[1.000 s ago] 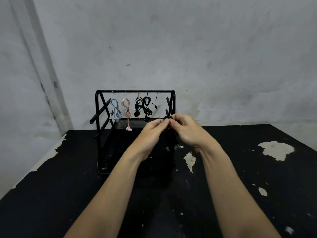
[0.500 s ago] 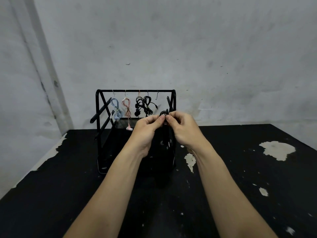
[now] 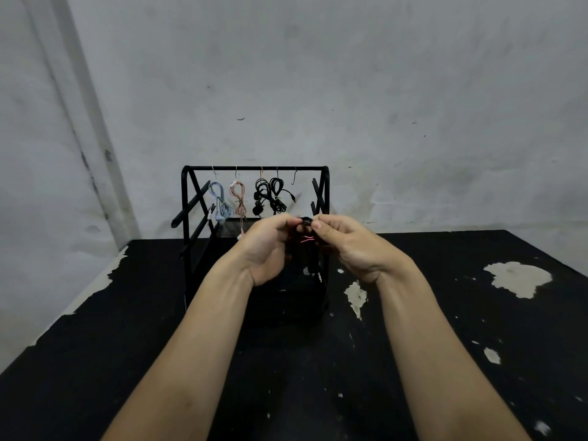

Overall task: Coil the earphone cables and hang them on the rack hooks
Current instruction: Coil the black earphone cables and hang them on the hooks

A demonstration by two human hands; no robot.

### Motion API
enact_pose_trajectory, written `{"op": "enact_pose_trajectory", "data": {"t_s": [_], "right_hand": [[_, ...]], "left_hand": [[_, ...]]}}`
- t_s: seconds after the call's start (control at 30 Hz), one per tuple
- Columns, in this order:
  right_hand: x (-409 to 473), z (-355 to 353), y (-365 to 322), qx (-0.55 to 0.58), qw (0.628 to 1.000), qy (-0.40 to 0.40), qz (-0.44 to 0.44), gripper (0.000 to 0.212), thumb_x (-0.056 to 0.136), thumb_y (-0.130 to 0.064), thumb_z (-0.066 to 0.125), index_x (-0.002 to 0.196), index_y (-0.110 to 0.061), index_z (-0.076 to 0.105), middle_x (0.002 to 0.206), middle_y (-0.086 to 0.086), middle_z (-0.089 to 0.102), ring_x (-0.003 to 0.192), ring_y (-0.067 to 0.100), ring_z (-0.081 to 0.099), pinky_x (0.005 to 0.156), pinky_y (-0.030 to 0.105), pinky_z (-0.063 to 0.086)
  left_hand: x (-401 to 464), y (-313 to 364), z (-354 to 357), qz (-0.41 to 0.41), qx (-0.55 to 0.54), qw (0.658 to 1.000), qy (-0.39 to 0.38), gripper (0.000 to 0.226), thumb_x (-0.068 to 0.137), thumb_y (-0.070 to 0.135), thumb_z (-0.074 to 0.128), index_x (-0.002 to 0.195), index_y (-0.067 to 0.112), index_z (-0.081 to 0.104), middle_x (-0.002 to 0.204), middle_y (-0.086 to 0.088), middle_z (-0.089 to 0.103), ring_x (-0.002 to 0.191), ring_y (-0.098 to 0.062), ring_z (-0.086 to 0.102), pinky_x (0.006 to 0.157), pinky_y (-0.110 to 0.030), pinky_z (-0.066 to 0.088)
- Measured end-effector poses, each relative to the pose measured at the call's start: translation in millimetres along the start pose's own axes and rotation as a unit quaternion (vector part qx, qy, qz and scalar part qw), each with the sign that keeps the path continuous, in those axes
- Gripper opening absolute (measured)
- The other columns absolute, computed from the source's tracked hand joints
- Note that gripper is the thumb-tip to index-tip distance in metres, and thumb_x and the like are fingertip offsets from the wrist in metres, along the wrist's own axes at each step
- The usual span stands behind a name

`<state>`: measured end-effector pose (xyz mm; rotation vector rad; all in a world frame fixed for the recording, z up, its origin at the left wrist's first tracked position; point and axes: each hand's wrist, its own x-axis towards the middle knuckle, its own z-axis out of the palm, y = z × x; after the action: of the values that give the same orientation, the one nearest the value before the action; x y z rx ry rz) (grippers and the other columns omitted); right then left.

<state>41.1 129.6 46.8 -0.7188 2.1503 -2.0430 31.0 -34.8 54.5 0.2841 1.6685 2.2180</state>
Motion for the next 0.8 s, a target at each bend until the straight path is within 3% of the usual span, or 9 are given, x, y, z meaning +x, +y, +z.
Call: {"op": "enact_pose_trajectory", "data": {"t_s": [0.1,0.2,0.3,0.4,0.53,0.63,0.73,0.8], "right_hand": [[-2,-2,1,-0.008,1.0,-0.014,0.012,0.028,0.106,-0.013,0.04,0.114,0.001,0.064,0.096,-0.002,0.072,0.091,0.008,0.067,0.079,0.021,0.054],[-3,-1,1,-0.003,1.0,-0.008,0.012,0.031,0.106,-0.013,0.039,0.115,0.007,0.061,0.097,0.005,0.069,0.089,0.01,0.066,0.076,0.021,0.054],[0,4,-3,0.025,0.999,0.027,0.012,0.031,0.107,-0.017,0.038,0.111,0.006,0.06,0.094,0.019,0.064,0.079,0.024,0.067,0.062,0.034,0.06],[1,5,-7,0.03,0.997,0.073,0.0,0.028,0.107,-0.021,0.04,0.107,-0.005,0.062,0.089,0.012,0.069,0.074,0.02,0.069,0.053,0.036,0.058],[7,9,-9,0.051,0.993,0.106,-0.019,0.026,0.107,-0.019,0.041,0.108,-0.005,0.063,0.091,0.011,0.072,0.082,0.025,0.071,0.068,0.044,0.061],[13,14,-6,0.039,0.99,0.133,-0.029,0.025,0.107,-0.019,0.042,0.105,-0.009,0.064,0.096,0.017,0.071,0.09,0.034,0.069,0.079,0.053,0.059],[18,17,-6,0.027,0.985,0.168,-0.032,0.024,0.107,-0.018,0.043,0.1,-0.01,0.064,0.087,0.009,0.071,0.076,0.022,0.071,0.059,0.039,0.061],[23,20,-5,0.015,0.98,0.199,-0.027,0.022,0.106,-0.018,0.046,0.097,-0.011,0.065,0.08,0.004,0.07,0.068,0.012,0.07,0.054,0.031,0.058]], "left_hand": [[2,-2,0,-0.017,0.019,1.0,-0.002,0.026,0.09,0.023,0.043,0.065,0.016,0.049,0.073,-0.003,0.058,0.075,-0.02,0.052,0.077,-0.037,0.04],[2,-3,0,-0.001,0.032,0.999,-0.014,0.022,0.09,0.023,0.045,0.075,0.014,0.058,0.081,-0.006,0.058,0.08,-0.022,0.053,0.082,-0.04,0.04],[-1,-3,2,0.053,0.015,0.998,-0.029,0.016,0.092,0.021,0.051,0.089,0.015,0.065,0.079,0.001,0.064,0.073,-0.013,0.056,0.07,-0.033,0.039],[1,-3,-2,0.113,0.035,0.992,-0.04,0.017,0.088,0.021,0.061,0.102,0.014,0.068,0.083,0.006,0.07,0.071,-0.004,0.059,0.064,-0.023,0.035],[7,0,-4,0.157,0.042,0.986,0.022,0.018,0.095,0.006,0.056,0.108,0.007,0.069,0.092,-0.002,0.072,0.075,-0.006,0.062,0.063,-0.02,0.039],[8,2,-1,0.139,0.011,0.99,0.017,0.016,0.095,0.014,0.058,0.101,0.009,0.071,0.085,0.0,0.071,0.071,-0.006,0.061,0.061,-0.018,0.042],[10,-1,-4,0.139,0.043,0.988,0.043,0.019,0.091,0.021,0.065,0.105,0.01,0.072,0.088,0.001,0.073,0.078,-0.007,0.064,0.067,-0.022,0.04],[14,-1,-7,0.152,0.065,0.983,0.08,0.014,0.093,0.016,0.064,0.103,0.011,0.073,0.084,0.003,0.073,0.074,-0.005,0.065,0.068,-0.023,0.042]]}}
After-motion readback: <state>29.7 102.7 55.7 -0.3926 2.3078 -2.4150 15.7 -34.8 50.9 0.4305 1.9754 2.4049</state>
